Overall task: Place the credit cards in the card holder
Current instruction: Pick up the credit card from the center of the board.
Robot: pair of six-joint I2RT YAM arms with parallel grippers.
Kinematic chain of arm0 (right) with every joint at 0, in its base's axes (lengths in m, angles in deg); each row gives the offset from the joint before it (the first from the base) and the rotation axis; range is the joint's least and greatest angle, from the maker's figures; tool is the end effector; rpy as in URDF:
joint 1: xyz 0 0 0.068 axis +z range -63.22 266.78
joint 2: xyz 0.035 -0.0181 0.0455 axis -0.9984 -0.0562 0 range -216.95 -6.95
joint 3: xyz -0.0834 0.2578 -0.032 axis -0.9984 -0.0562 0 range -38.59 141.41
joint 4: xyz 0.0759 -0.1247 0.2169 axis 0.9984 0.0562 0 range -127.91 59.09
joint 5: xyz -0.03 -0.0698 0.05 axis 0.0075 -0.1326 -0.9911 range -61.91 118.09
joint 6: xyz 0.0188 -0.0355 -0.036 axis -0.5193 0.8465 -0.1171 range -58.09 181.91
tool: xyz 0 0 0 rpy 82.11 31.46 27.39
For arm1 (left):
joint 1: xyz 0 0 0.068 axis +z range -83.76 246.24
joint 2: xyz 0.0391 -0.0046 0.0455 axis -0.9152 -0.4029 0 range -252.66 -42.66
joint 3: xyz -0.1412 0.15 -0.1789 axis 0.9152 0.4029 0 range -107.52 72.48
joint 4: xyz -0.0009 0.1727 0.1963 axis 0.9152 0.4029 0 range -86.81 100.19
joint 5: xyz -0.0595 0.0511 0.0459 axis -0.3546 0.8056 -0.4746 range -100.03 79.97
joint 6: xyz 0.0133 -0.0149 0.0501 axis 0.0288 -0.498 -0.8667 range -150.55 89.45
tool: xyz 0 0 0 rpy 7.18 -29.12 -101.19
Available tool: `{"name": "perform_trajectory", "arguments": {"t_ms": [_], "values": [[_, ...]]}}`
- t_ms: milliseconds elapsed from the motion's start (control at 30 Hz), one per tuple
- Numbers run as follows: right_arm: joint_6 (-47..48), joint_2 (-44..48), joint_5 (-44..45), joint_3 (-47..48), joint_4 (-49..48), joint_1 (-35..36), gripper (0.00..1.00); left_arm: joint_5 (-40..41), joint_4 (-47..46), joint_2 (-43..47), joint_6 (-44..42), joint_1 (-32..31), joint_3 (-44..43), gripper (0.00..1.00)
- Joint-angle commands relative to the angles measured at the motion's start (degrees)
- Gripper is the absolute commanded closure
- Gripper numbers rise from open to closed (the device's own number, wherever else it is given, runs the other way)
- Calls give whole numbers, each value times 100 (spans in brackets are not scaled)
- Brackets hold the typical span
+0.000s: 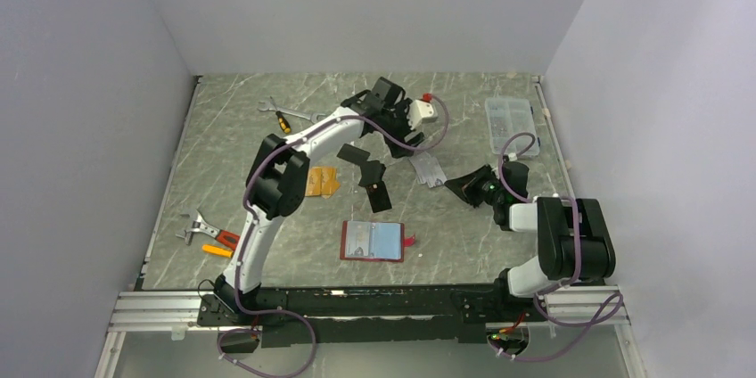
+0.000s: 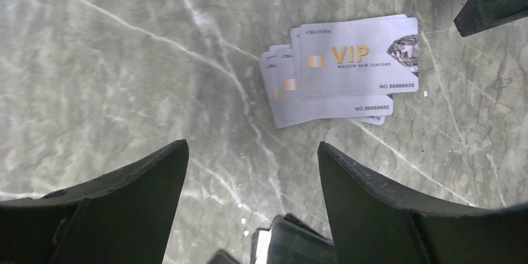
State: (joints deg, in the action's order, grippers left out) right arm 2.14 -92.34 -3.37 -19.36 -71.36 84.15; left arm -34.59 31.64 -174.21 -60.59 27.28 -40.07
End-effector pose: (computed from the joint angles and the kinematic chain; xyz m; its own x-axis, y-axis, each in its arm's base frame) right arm 0.2411 0.0076 0.1204 -0.6171 0.7660 -0.1800 0.2652 0.4178 0.8690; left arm 0.3937 -0.3374 0.2097 -0.1001 0.6666 -0.7386 0.9710 0.2274 0.0736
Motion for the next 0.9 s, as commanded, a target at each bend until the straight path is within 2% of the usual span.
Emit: {"name": "perform_trajectory", "arguments": {"t_ms": [0, 100, 200, 300, 567, 867], "values": [[355, -48, 292, 141, 252, -27, 91, -273, -162, 371, 219, -132, -66, 19], [430, -214, 309, 282, 251, -40, 82, -46, -298, 215, 86, -247, -137, 19], [406, -274, 325, 334, 175, -45, 64, 52, -227, -67, 47, -287, -479, 19], [326, -418, 267, 339, 11, -44, 56, 197, -186, -367, 49, -293, -836, 20], [153, -811, 191, 340, -297, -49, 52, 738, -304, -638, -15, -391, -930, 21], [-150, -1227, 72, 322, -832, -44, 53, 892, -185, -743, -315, -568, -812, 21]]}}
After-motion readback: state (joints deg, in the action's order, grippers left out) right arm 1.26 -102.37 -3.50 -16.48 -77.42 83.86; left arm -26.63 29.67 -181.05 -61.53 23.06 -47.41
